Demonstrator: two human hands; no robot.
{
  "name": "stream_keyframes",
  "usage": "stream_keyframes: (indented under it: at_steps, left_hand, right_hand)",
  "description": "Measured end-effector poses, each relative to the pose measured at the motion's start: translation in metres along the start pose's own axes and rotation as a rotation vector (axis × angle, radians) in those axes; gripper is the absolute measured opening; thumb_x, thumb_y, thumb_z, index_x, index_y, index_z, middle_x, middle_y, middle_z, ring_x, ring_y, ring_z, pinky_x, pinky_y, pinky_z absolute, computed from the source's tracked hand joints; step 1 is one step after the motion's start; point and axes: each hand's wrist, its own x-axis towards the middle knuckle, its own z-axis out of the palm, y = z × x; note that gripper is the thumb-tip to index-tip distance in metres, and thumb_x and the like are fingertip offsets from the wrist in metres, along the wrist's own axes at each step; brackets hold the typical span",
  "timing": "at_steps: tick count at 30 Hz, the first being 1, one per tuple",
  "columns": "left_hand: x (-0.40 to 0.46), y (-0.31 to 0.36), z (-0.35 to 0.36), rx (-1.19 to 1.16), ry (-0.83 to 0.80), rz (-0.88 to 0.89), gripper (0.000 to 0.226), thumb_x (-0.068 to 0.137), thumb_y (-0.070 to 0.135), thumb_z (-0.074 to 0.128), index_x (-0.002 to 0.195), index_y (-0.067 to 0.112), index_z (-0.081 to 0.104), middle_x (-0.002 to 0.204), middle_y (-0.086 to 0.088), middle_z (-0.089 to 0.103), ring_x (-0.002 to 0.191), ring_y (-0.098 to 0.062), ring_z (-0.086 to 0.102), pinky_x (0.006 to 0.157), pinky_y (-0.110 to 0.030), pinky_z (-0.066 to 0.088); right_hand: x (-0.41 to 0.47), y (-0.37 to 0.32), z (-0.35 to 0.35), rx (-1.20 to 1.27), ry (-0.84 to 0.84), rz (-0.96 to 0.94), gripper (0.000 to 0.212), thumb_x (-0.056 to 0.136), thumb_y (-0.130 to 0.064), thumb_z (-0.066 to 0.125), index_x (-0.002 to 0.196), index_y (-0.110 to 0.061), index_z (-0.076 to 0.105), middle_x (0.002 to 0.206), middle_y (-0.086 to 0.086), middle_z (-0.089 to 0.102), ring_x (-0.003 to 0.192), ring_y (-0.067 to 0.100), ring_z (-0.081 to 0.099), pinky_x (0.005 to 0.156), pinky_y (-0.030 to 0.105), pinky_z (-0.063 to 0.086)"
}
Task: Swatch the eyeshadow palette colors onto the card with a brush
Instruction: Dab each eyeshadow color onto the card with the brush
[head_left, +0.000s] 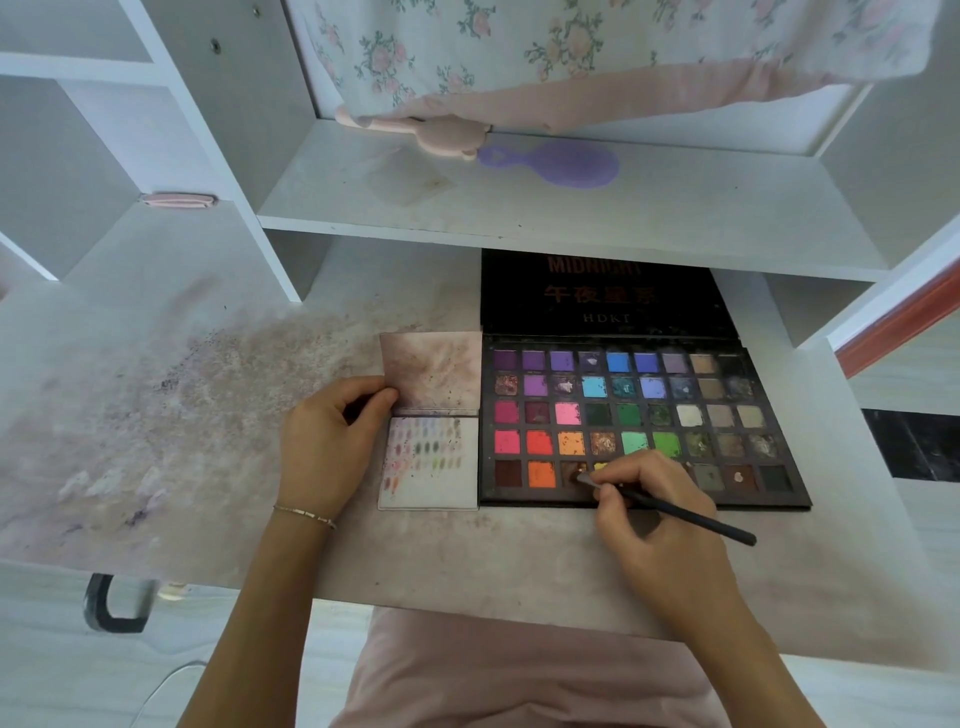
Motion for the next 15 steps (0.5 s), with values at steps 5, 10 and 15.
stream_keyframes:
  at_steps: [5, 10, 15]
  left_hand:
    - [-0.0002, -0.0003, -0.0004, -0.013, -0.010, -0.010, 0.013, 0.083, 0.012, 0.062, 0.091, 0.013, 0.072, 0.083, 0.011, 0.063, 0.075, -0.007, 0.058, 0.071, -0.014, 0.043]
    - [0.0003, -0.0005, -0.0001, -0.002, -0.010, -0.004, 0.013, 0.083, 0.012, 0.062, 0.092, 0.012, 0.072, 0.084, 0.010, 0.063, 0.076, -0.008, 0.057, 0.071, -0.016, 0.043]
    - [0.0003, -0.0008, 0.0001, 0.002, -0.009, 0.006, 0.013, 0.083, 0.012, 0.062, 0.093, 0.011, 0.071, 0.084, 0.010, 0.063, 0.075, -0.008, 0.057, 0.071, -0.015, 0.042]
  right_hand:
    - [0.0003, 0.0004, -0.0005, 0.001, 0.009, 0.007, 0.031, 0.075, -0.011, 0.056, 0.074, -0.041, 0.049, 0.074, -0.017, 0.056, 0.082, 0.001, 0.054, 0.064, 0.015, 0.044]
    - [-0.0006, 0.0016, 0.0001, -0.001, -0.005, 0.011, 0.029, 0.075, -0.009, 0.057, 0.073, -0.037, 0.052, 0.074, -0.016, 0.056, 0.083, 0.003, 0.054, 0.065, 0.015, 0.044]
    - [-0.0003, -0.0002, 0.0001, 0.047, 0.035, 0.020, 0.033, 0.076, -0.005, 0.059, 0.073, -0.037, 0.051, 0.074, -0.014, 0.058, 0.081, 0.000, 0.056, 0.067, 0.006, 0.043]
